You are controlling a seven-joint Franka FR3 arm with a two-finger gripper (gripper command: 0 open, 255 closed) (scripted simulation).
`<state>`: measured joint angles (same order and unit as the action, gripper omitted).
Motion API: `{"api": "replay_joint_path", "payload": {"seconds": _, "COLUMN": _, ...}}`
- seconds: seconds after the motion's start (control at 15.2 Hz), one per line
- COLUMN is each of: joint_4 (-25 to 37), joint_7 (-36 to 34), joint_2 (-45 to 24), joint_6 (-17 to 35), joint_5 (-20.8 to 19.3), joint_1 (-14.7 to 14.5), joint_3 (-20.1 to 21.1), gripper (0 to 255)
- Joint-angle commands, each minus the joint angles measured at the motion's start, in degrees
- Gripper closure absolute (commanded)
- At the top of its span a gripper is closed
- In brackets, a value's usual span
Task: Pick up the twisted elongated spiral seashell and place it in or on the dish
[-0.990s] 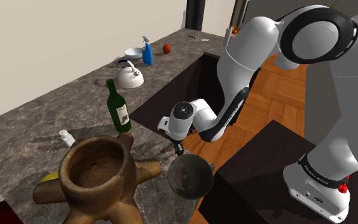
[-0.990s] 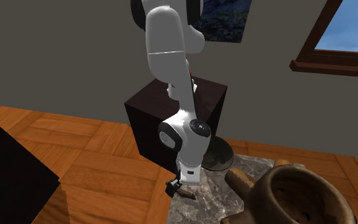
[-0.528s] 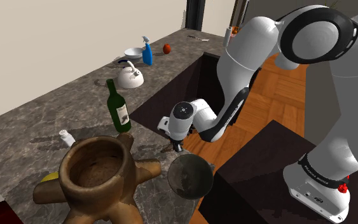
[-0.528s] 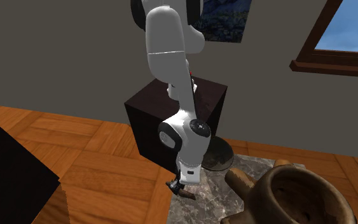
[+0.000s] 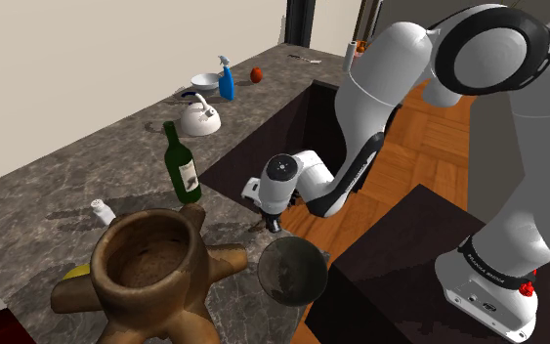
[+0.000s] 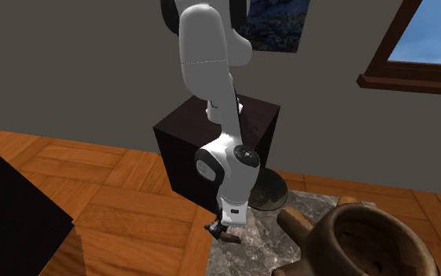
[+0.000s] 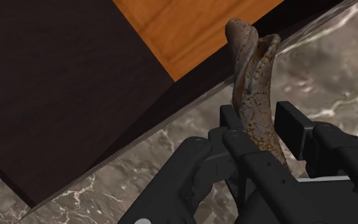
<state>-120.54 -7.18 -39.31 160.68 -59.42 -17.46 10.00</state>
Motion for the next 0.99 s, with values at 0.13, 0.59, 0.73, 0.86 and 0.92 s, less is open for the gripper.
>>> {"api": "replay_joint_path", "payload": {"seconds": 0.13, "joint_4": -1.6, "joint_7": 2.3, "joint_2": 2.9, "joint_6": -1.4, "joint_5": 2.2, "joint_1": 1.5, "joint_3": 1.8, "gripper": 255}}
{"api": "replay_joint_path", "payload": {"seconds": 0.59, "joint_4": -4.2, "joint_7": 6.8, "joint_2": 8.1, "joint_6": -4.0, "joint_5": 6.8, "joint_1": 4.2, "joint_3": 5.4, "gripper": 255}}
{"api": "replay_joint_path", "payload": {"seconds": 0.73, "joint_4": -4.8, "joint_7": 8.1, "joint_2": 9.6, "joint_6": -4.7, "joint_5": 8.2, "joint_1": 5.0, "joint_3": 6.4, "gripper": 255}}
{"api": "replay_joint_path", "payload": {"seconds": 0.86, "joint_4": -5.4, "joint_7": 9.4, "joint_2": 11.1, "joint_6": -5.5, "joint_5": 9.7, "joint_1": 5.8, "joint_3": 7.4, "gripper": 255}}
{"api": "replay_joint_path", "payload": {"seconds": 0.92, "joint_4": -5.7, "joint_7": 10.1, "joint_2": 11.8, "joint_6": -5.9, "joint_5": 10.4, "joint_1": 6.2, "joint_3": 7.9, "gripper": 255}}
